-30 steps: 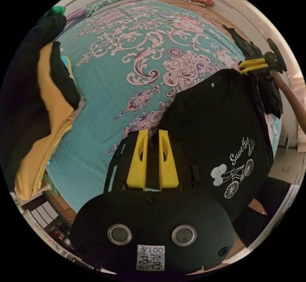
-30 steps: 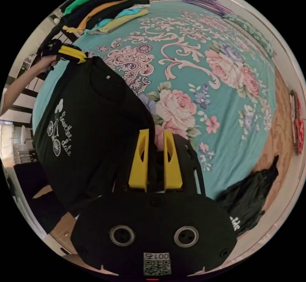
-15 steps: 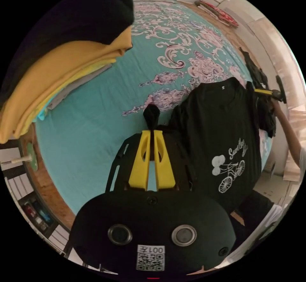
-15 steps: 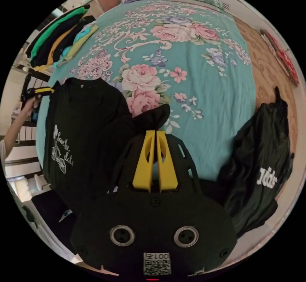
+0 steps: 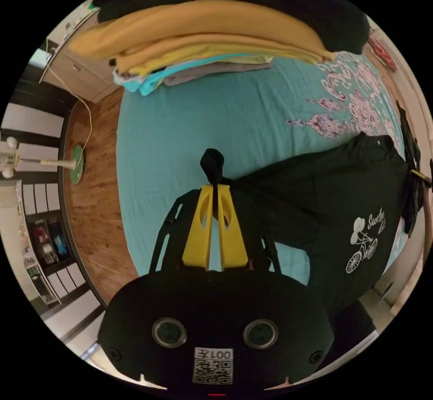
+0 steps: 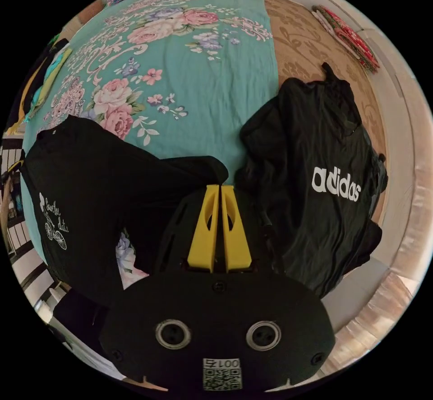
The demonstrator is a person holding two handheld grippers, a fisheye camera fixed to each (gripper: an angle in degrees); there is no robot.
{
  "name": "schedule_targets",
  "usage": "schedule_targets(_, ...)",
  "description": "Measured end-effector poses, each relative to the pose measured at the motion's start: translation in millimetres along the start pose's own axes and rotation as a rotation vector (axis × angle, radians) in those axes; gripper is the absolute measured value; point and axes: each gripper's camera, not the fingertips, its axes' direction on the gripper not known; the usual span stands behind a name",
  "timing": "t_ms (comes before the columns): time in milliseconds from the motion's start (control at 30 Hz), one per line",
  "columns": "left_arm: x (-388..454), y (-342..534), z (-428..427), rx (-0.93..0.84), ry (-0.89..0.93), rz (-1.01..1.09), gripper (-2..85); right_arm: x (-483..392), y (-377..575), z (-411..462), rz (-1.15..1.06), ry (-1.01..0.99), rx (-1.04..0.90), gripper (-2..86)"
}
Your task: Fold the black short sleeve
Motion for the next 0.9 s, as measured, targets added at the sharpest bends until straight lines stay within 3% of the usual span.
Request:
schedule_targets(300, 0.9, 17.0, -5.1, 0.036, 0.089, -0.072, 2.0, 31.7, -11.5, 36.9, -0.089, -0.067, -0.032, 1.2)
schedule_targets(400, 14.6, 19.7, -36.1, 0.092, -0.032, -0.098, 2.5, 44.0, -7.5, 12.7, -0.076, -0.025, 0.046, 1.4)
schedule_targets(533, 86.6, 3.4, -76.1, 0.144, -0.169, 0.125, 2.8, 41.5, -8.5, -19.0, -0.188, 0.065, 0.155, 2.3)
schedule_targets(667, 193.1, -17.3, -105.3, 0.254, -0.213, 0.375, 2.5, 63.7, -27.0, 25.1, -0.221, 0.109, 0.004, 5.8)
schedule_targets(800, 276.1, -28.4, -122.4, 0.363, -0.22, 0.493, 0.5, 105.4, -31.0, 68.5, -0.144, -0.142, -0.065, 8.0)
schedule_targets(900, 332.7, -35.4, -129.5, 0.463, -0.394, 0.524, -0.6, 134.7, -24.2, 104.1, -0.112, -0.258, -0.115, 7.2)
